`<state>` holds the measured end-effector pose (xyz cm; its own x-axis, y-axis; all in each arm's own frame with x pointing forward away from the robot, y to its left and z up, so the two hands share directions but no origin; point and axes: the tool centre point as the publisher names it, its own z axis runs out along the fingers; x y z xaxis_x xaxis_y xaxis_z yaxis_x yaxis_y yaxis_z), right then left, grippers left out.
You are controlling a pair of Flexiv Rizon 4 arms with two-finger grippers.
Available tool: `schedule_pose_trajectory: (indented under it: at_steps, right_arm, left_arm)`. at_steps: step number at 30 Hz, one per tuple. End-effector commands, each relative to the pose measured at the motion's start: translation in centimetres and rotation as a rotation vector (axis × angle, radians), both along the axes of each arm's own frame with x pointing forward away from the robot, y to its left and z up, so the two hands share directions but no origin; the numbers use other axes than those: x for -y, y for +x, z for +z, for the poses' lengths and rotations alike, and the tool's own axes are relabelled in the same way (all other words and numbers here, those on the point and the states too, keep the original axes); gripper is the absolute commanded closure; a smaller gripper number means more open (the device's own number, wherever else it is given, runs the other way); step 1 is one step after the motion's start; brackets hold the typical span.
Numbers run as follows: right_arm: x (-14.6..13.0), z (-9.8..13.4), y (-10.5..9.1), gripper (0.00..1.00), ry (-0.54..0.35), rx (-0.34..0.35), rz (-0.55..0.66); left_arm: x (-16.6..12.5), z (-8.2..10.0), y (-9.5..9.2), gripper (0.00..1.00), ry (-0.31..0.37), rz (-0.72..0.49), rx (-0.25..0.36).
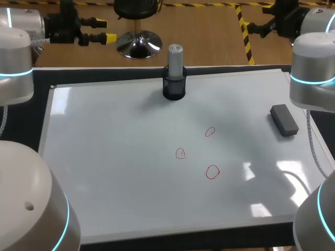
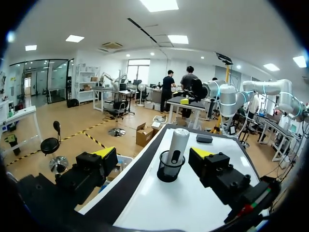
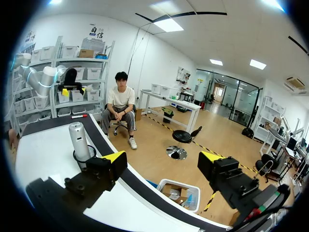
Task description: Pick up the inspection probe, press it on each red-marked spot on the whiteboard one by one, put down the probe, pick up the eraser, and wipe off all the red marks.
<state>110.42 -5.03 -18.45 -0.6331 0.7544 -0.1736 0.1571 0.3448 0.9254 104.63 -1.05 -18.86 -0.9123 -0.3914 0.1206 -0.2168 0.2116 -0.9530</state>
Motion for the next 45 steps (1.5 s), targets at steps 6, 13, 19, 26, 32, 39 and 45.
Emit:
schedule_pose_trajectory:
  at_steps: [6, 13, 19, 26, 32, 39, 45]
  right_arm:
    - [0.0, 0.0, 0.0, 0.00, 0.000, 0.000, 0.000]
    - [0.0, 0.0, 0.0, 0.00, 0.000, 0.000, 0.000]
    - [0.0, 0.0, 0.0, 0.00, 0.000, 0.000, 0.000]
    - [0.0, 0.0, 0.0, 0.00, 0.000, 0.000, 0.000]
    - [0.0, 0.0, 0.0, 0.00, 0.000, 0.000, 0.000]
    - [0.0, 0.0, 0.0, 0.00, 0.000, 0.000, 0.000]
    - [0.0, 0.0, 0.0, 0.00, 0.000, 0.000, 0.000]
  left_arm:
    - [0.9, -0.6, -0.8, 0.00, -0.004, -0.148, 0.063]
    - [1.7, -1.3, -1.2, 0.00, 0.002, -0.218, 0.091]
    - [2.7, -2.6, -1.5, 0.00, -0.001, -0.291, 0.092]
    - [4.1, -4.1, -1.8, 0.00, -0.014, -0.377, 0.112]
    - [5.7, -4.8, -2.1, 0.00, -0.023, -0.451, 0.120]
    - [7.4, -6.2, -2.3, 0.00, -0.017, -0.537, 0.112]
    - [8.7, -6.8, -2.2, 0.00, -0.033, -0.578, 0.100]
